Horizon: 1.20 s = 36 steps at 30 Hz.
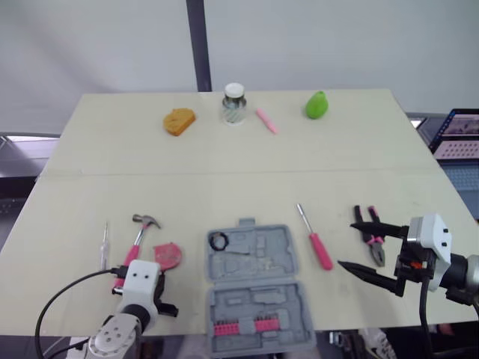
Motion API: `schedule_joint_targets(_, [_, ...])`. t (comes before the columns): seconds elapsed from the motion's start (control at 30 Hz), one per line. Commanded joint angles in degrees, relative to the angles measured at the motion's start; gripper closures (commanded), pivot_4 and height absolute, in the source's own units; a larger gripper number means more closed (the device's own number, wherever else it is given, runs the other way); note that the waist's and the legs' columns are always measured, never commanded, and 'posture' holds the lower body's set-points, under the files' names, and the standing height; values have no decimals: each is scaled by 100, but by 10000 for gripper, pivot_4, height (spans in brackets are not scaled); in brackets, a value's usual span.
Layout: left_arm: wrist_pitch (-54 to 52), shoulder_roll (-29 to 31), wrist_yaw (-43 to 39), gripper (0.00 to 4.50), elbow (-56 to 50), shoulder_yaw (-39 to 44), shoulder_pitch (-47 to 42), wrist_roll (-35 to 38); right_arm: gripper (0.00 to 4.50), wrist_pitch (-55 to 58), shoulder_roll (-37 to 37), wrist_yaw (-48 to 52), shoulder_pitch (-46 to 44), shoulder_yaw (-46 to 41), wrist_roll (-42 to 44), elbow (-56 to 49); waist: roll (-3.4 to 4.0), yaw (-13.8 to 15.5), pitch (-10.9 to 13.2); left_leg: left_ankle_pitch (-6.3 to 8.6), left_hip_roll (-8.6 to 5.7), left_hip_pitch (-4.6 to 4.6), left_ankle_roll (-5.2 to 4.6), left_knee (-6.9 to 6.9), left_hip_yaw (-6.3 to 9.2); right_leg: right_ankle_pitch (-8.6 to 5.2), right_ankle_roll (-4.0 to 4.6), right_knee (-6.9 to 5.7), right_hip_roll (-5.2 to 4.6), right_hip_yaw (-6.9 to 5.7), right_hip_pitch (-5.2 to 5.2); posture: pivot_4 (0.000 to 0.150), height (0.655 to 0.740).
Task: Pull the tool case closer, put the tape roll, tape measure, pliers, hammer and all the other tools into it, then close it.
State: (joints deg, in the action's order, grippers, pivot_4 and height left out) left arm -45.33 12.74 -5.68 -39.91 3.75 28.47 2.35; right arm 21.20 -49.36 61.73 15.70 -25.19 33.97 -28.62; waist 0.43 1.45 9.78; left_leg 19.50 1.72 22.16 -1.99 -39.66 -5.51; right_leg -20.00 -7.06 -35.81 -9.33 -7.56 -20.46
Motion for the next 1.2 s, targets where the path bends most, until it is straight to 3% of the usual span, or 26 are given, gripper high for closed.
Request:
schedule_joint_targets(0.03, [2, 56, -85, 44659, 566, 69, 336, -25, 0, -119, 28, 67, 22, -41, 34, -24, 3, -3, -2, 1, 0, 0, 0, 0, 0, 0, 0, 0, -1, 0, 0, 1500, 6950])
schedule_joint_targets(0.37, [652, 87, -219, 44659, 1030, 177, 511, -53, 0, -156, 109, 14, 46, 32, 9, -54, 47, -11, -29, 2, 1, -6, -1, 4, -6, -1, 0, 0, 0, 2, 0, 1500, 6950])
schedule_joint_targets(1.07, [608, 69, -411, 44659, 858, 350, 617, 206, 0, -185, 77, 19, -32, 126, 5, 24, 52, -30, -31, 5, 3, -8, 0, 9, -8, -2, 3, 1, 0, 3, -3, 1500, 6950])
schedule_joint_targets(1.17, [429, 76, -640, 37287, 664, 404, 591, 544, 0, -188, 76, 26, -37, 123, 0, 32, 50, -21, -31, 5, 3, -7, -1, 9, -7, -2, 3, 2, 0, 2, -3, 1500, 6950])
schedule_joint_targets(1.2, [374, 81, -614, 32727, 590, 436, 589, 551, 0, -188, 76, 28, -37, 124, 0, 34, 50, -13, -30, 5, 2, -7, -1, 9, -7, -2, 3, 2, -1, 2, -3, 1500, 6950])
